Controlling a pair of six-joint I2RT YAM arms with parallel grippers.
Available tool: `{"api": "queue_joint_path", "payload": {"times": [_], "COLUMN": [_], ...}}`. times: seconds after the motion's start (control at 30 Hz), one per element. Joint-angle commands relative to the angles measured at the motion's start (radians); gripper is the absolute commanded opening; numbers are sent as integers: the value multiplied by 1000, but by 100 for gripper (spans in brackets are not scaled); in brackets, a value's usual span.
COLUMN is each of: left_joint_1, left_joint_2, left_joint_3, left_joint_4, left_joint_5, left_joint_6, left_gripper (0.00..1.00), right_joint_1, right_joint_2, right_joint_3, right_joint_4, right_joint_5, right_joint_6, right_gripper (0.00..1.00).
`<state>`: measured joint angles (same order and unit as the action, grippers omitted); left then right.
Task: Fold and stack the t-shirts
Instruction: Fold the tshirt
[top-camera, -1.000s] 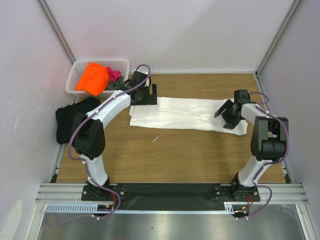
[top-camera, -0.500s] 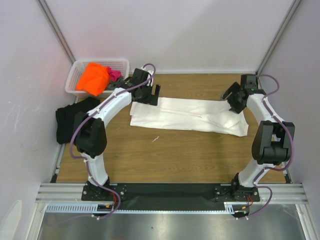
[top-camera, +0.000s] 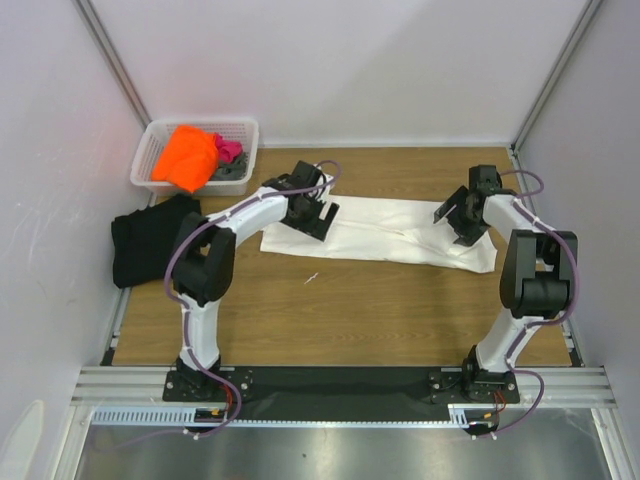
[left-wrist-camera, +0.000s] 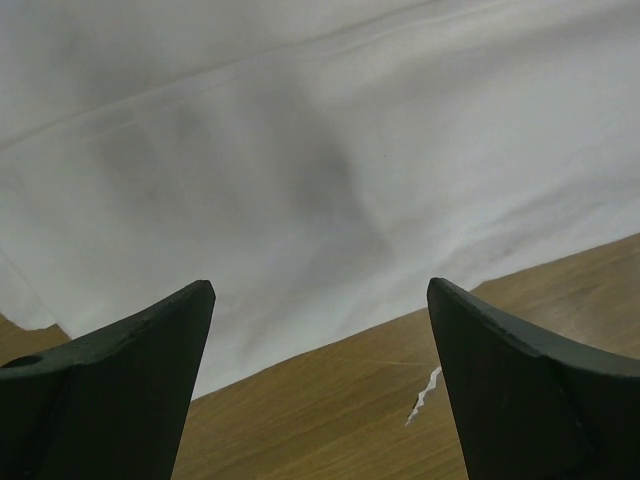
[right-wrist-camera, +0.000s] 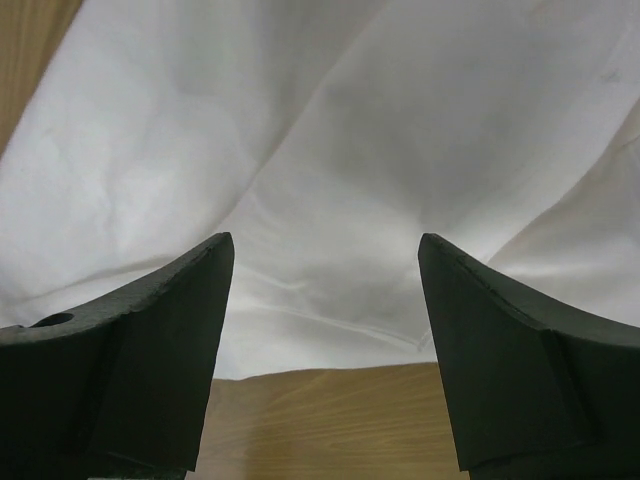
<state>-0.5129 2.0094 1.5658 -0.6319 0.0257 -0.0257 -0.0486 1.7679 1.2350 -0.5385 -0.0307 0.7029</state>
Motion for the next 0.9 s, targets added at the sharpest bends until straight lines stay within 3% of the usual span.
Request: {"api": "queue_joint_path", "payload": {"times": [0.0, 0.53, 0.87], "left_joint_1": [2, -104, -275], "left_joint_2": [15, -3, -44], "left_joint_3": [-21, -277, -326], "left_joint_4": [49, 86, 84], "left_joint_5": [-52, -69, -20], "left_joint_6": [-22, -290, -434], "left_gripper": [94, 93, 93], "right_joint_1": [3, -11, 7], "right_joint_2": [39, 232, 430], "right_joint_3": [-2, 50, 268], "right_joint_4": [58, 183, 253], "right_joint_5": [8, -12, -72], "right_joint_6": [-5, -85, -132], "right_gripper": [80, 79, 79]}}
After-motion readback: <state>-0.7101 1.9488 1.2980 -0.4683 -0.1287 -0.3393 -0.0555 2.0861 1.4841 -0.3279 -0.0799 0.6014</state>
